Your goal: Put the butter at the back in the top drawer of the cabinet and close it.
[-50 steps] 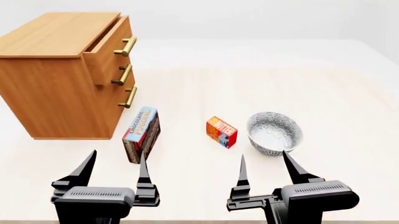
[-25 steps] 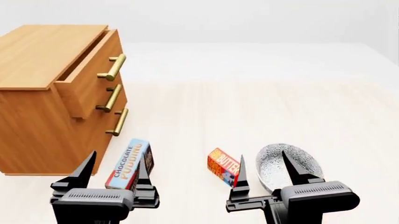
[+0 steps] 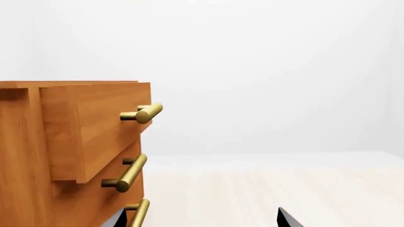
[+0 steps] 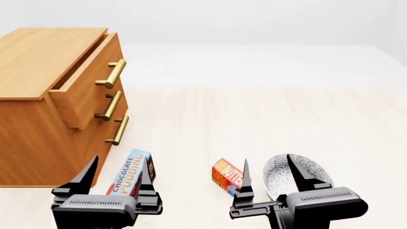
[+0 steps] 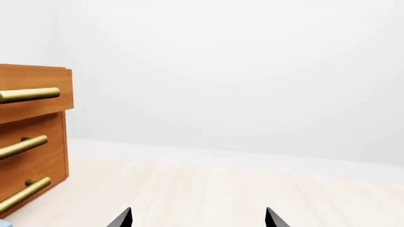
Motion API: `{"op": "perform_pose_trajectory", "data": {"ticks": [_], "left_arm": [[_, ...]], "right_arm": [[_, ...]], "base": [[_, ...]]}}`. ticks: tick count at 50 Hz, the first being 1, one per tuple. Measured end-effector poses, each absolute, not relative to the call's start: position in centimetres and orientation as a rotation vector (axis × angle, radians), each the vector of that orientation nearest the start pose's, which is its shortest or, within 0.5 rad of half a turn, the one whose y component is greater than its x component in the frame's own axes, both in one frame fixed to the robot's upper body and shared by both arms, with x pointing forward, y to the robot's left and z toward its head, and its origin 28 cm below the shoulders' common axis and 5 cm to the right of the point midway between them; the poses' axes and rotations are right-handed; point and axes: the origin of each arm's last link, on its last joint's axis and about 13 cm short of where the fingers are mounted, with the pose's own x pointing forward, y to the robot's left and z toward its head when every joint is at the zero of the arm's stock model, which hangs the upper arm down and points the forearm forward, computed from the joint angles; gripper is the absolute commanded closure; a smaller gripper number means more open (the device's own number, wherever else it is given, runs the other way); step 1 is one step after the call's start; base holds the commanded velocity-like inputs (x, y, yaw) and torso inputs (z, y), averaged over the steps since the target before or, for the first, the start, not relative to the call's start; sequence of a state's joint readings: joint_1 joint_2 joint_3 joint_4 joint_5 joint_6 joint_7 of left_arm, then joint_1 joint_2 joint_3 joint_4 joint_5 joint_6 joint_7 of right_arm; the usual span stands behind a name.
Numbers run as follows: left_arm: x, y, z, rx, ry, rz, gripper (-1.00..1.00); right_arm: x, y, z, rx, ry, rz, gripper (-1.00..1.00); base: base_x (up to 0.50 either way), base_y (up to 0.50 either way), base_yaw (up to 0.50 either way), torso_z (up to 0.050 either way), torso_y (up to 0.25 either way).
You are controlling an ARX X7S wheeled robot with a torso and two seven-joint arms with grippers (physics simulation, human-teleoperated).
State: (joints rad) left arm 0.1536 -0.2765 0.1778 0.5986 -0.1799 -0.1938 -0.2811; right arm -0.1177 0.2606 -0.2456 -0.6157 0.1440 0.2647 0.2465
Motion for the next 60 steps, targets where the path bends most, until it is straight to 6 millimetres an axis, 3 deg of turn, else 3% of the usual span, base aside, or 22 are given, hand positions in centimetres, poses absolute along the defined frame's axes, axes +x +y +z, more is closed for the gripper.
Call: {"op": "perform_pose_trajectory", "data": {"ticks": [10, 17, 42, 50, 60], "left_arm": [[16.8, 20.9, 9.4, 0.016, -0.194, -0.019, -1.00], [18.4, 21.3, 11.4, 0.016, -0.186, -0.028, -1.00], [30.3, 23.1, 28.2, 0.060, -0.121, -0.035, -1.00], [33.0, 23.5, 32.1, 0.075, -0.086, -0.022, -1.00], [35.5, 23.8, 35.3, 0.092, -0.029, -0.018, -1.00]], "right_arm": [[16.8, -8.6, 9.4, -0.040, -0.182, 0.104, -1.00], [16.7, -8.5, 9.5, -0.041, -0.183, 0.107, -1.00], [15.8, -8.9, 10.3, -0.033, -0.196, 0.122, -1.00], [15.6, -9.0, 10.4, -0.031, -0.197, 0.124, -1.00], [15.4, -9.0, 10.4, -0.029, -0.195, 0.126, -1.00]], "base": [[0.00, 0.00, 0.00, 0.000, 0.000], [0.00, 0.00, 0.00, 0.000, 0.000], [0.00, 0.00, 0.00, 0.000, 0.000], [0.00, 0.00, 0.00, 0.000, 0.000], [0.00, 0.00, 0.00, 0.000, 0.000]]}}
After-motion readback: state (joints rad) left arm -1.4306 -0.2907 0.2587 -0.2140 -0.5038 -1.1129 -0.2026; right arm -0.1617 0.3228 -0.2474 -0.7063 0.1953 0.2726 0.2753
